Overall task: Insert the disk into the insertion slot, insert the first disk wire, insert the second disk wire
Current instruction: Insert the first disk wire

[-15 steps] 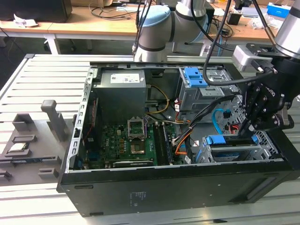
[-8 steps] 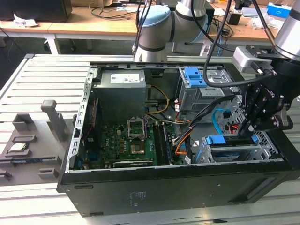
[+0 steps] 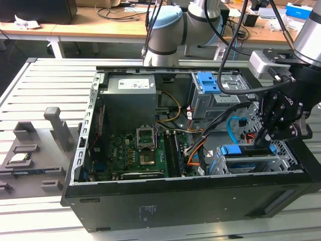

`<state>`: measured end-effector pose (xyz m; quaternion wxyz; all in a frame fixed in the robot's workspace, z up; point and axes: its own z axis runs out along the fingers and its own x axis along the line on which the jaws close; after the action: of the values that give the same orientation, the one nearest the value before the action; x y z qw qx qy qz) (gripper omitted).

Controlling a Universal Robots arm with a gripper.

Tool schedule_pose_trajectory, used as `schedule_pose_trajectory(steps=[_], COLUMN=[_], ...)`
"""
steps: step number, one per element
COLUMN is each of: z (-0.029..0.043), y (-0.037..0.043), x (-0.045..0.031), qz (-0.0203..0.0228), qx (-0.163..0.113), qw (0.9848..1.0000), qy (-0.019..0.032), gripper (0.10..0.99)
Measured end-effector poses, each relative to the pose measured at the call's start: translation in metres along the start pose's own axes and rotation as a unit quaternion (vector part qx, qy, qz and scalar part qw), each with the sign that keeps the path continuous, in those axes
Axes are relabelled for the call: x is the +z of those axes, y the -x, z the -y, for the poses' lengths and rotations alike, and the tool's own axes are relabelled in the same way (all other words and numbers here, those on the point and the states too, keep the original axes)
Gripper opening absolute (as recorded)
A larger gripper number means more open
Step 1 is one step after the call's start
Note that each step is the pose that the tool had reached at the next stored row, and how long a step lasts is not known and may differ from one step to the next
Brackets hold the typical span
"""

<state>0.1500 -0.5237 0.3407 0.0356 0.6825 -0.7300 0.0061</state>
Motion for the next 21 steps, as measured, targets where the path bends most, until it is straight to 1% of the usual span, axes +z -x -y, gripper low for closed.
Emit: schedule_pose_trajectory(steps=[6, 12, 13, 14, 16, 17, 18, 20, 21], z=[0.0006, 0.0006, 0.0005, 0.0005, 0.0005, 0.0003, -0.0001, -0.0005, -0.0008], y=[-0.0018, -0.0019, -0.0019, -0.0019, -0.0020, -0.0024, -0.0021, -0.0004, 0.0005], x=[0.0040, 0.0046, 0.0050, 0.0052, 0.0035, -0.0017, -0.0106, -0.0176, -0.0235], qz=[-0.0003, -0.0003, 0.0002, 0.0003, -0.0003, -0.0003, -0.0003, -0.0002, -0.0003], qx=[0.000, 0.000, 0.000, 0.000, 0.000, 0.000, 0.000, 0.000, 0.000], qw=[1.0000, 1.0000, 1.0000, 1.0000, 1.0000, 1.0000, 1.0000, 1.0000, 1.0000], qy=[0.0000, 0.0000, 0.0003, 0.0001, 0.0000, 0.0001, 0.0000, 0.0000, 0.0000], gripper=[0.169, 0.169, 0.169, 0.239, 0.239, 0.239, 0.239, 0.227, 0.161])
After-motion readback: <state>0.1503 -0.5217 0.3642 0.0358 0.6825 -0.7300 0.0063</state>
